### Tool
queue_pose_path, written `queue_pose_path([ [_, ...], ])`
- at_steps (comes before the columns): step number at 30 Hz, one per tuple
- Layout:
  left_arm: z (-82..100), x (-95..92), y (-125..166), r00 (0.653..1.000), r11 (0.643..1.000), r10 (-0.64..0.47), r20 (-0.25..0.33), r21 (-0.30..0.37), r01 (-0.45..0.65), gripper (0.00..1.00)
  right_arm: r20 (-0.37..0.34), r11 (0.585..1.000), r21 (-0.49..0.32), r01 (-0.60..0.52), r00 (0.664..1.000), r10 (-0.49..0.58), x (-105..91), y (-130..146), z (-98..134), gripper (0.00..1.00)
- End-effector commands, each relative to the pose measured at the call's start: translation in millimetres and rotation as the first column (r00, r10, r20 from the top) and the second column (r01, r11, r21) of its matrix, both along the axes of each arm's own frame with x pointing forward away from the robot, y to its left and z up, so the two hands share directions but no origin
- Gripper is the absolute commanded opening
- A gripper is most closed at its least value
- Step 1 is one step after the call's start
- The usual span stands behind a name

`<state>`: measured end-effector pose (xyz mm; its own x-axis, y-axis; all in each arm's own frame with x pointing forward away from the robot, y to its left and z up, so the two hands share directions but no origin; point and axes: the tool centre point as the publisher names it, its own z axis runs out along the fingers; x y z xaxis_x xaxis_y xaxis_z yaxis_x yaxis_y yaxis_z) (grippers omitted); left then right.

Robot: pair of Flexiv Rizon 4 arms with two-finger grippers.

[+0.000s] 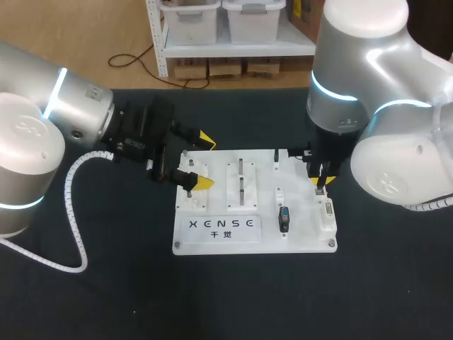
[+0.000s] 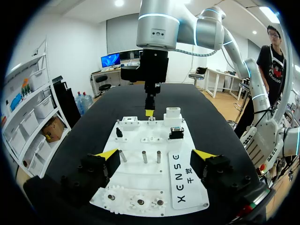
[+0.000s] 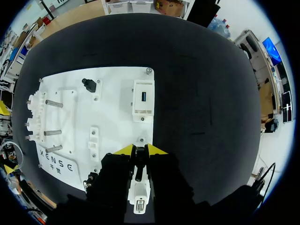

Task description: Insert the Ethernet cable into its matching sockets.

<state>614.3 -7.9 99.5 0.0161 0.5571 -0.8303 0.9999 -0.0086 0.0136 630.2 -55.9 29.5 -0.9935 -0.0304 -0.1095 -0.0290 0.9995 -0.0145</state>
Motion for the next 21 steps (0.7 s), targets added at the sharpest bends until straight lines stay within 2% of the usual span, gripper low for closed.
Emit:
queue_pose_path([
  [1, -0.9, -0.7, 0.6, 1.0, 1.0, 0.001, 0.003, -0.003, -0.001, 1.0, 0.005, 1.0, -0.003, -0.001, 1.0, 0.001, -0.6, -1.3, -2.3, 0.0],
  [9, -0.9, -0.7, 0.6, 1.0, 1.0, 0.001, 0.003, -0.003, -0.001, 1.0, 0.016, 1.0, -0.009, -0.008, 1.0, 0.008, 1.0, -2.3, -1.1, 0.0],
  [21, -0.9, -0.7, 0.6, 1.0, 1.0, 0.001, 0.003, -0.003, -0.001, 1.0, -0.008, 1.0, -0.005, -0.007, 1.0, 0.006, -2.2, -1.8, -11.4, 0.0],
])
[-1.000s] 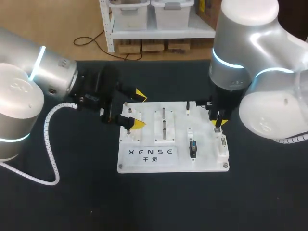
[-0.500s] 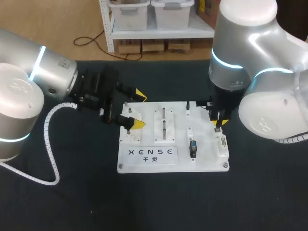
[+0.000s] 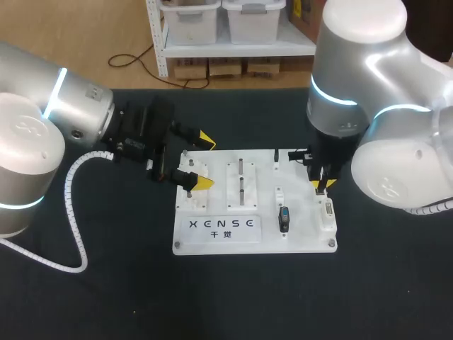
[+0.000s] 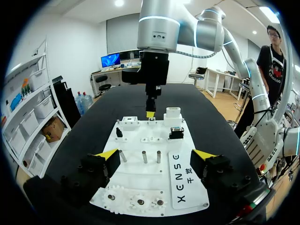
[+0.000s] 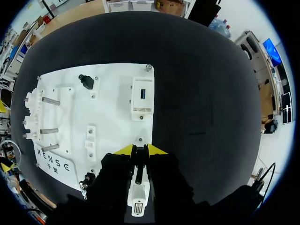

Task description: Insert the Ethernet cable into its matching sockets.

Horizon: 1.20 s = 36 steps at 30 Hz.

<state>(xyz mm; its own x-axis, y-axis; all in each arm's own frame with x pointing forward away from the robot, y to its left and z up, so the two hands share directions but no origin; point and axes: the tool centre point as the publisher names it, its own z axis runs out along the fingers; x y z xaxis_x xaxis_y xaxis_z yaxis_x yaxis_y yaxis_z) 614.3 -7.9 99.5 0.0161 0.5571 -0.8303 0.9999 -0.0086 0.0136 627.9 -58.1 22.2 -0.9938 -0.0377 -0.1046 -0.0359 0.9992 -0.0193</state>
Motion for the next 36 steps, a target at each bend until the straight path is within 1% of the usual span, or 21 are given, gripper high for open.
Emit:
queue_pose_path([
  [1, -0.9, -0.7, 0.6, 1.0, 1.0, 0.001, 0.003, -0.003, -0.001, 1.0, -0.005, 1.0, 0.001, 0.0, 1.0, 0.0, 0.1, 0.4, -5.0, 0.0],
  [14, -0.9, -0.7, 0.6, 1.0, 1.0, 0.001, 0.003, -0.003, -0.001, 1.0, -0.021, 1.0, -0.009, -0.002, 1.0, 0.002, -0.2, 1.0, -18.7, 0.0],
  [21, -0.9, -0.7, 0.6, 1.0, 1.0, 0.001, 0.003, -0.003, -0.001, 1.0, -0.016, 1.0, -0.015, 0.007, 1.0, -0.008, 2.1, -1.1, -21.2, 0.0],
  [25, -0.9, -0.7, 0.6, 1.0, 1.0, 0.001, 0.003, -0.003, -0.001, 1.0, -0.004, 1.0, -0.016, 0.001, 1.0, -0.001, 3.7, -1.1, -18.2, 0.0],
  [26, -0.9, -0.7, 0.6, 1.0, 1.0, 0.001, 0.003, -0.003, -0.001, 1.0, 0.006, 1.0, -0.015, 0.0, 1.0, 0.0, 4.0, -1.1, -16.1, 0.12],
  [27, -0.9, -0.7, 0.6, 1.0, 1.0, 0.001, 0.003, -0.003, -0.001, 1.0, 0.016, 1.0, -0.012, -0.003, 1.0, 0.003, 4.0, -1.1, -14.8, 0.5],
  [28, -0.9, -0.7, 0.6, 1.0, 1.0, 0.001, 0.003, -0.003, -0.001, 1.0, 0.022, 1.0, -0.007, -0.003, 1.0, 0.004, 3.8, -0.9, -12.3, 1.0],
  [36, -0.9, -0.7, 0.6, 1.0, 1.0, 0.001, 0.003, -0.003, -0.001, 1.0, 0.022, 1.0, -0.007, -0.003, 1.0, 0.004, 3.8, -0.9, -12.3, 1.0],
])
